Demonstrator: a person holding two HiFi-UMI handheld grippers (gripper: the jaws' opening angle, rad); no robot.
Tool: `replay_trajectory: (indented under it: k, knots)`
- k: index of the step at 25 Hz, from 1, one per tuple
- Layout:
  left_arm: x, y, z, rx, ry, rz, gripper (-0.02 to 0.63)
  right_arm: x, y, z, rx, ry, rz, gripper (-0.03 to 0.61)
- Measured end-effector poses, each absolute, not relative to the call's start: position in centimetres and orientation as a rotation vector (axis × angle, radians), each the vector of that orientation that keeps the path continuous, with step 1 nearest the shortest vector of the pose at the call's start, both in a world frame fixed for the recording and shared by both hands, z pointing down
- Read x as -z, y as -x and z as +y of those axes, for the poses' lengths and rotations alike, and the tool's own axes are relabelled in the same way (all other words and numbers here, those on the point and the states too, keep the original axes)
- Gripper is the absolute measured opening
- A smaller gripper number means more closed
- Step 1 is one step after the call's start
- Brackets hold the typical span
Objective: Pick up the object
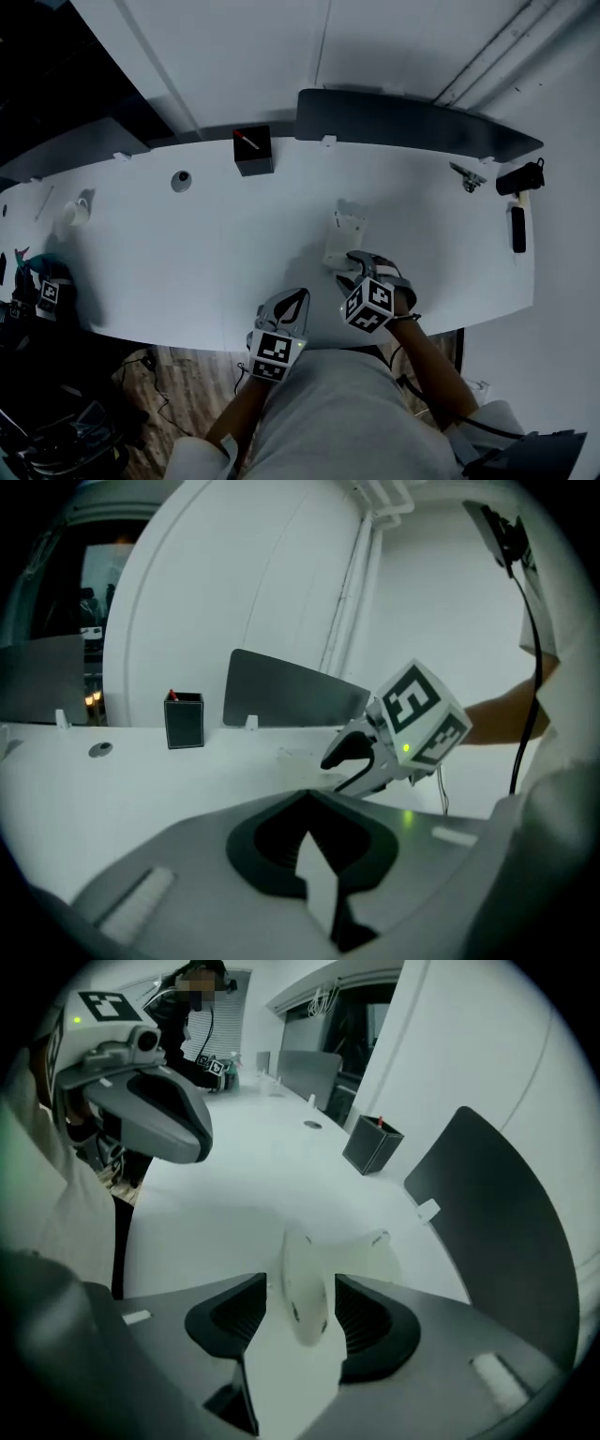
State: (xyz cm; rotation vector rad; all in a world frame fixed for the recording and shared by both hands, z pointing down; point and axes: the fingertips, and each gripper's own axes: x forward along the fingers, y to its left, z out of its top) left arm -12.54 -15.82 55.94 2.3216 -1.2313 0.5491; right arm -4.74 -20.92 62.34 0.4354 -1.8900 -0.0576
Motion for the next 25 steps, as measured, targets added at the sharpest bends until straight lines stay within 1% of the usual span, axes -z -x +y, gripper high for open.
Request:
replay_trajectory:
  k: [4,5,6,12,15,19,20,21,23,25]
  knots:
    - [-55.7,13.4,-16.9,-0.508,-2.258,-1.309,0.002,-64.5,4.5,-21.0,0.137,-0.323,-1.819,0.242]
    - [-55.5,13.4,-17.0,-0.494,-2.25,-1.323,0.002,-64.6,4.4,-21.1,0.171,-0.31,-1.811,0.239]
    - [-55.4,13.5,-17.2,-0.486,-2.246,-1.333,0.002,-64.6,4.5,-21.3,0.207,-0.298,-1.809,0.215]
    - [-56.8,14.0,-18.1,-0.423,-2.18,-1.297,0.002,-63.8,4.9,-21.3,0.353,-0.217,-1.826,0.198]
    - [-56.7,13.6,-18.6,-0.374,-2.181,-1.216,0.002,-61.3,5.1,-21.2,0.517,-0.229,-1.861,0.196]
    - [-54.4,13.2,-19.8,-0.241,-2.217,-1.096,0.004,-56.7,5.6,-20.0,0.85,-0.216,-1.902,0.196]
    - [-53.5,13.0,-20.2,-0.194,-2.233,-1.059,0.069,-55.7,5.6,-19.6,0.926,-0.208,-1.908,0.196]
    - [-52.6,12.7,-20.6,-0.147,-2.249,-1.012,0.152,-54.8,5.6,-19.2,0.992,-0.199,-1.913,0.196]
    - [-50.8,12.0,-21.0,-0.061,-2.281,-0.909,0.212,-53.3,5.8,-18.4,1.116,-0.176,-1.926,0.196]
    - [-49.3,11.1,-21.2,0.021,-2.303,-0.813,0.222,-52.2,6.0,-17.4,1.233,-0.141,-1.935,0.196]
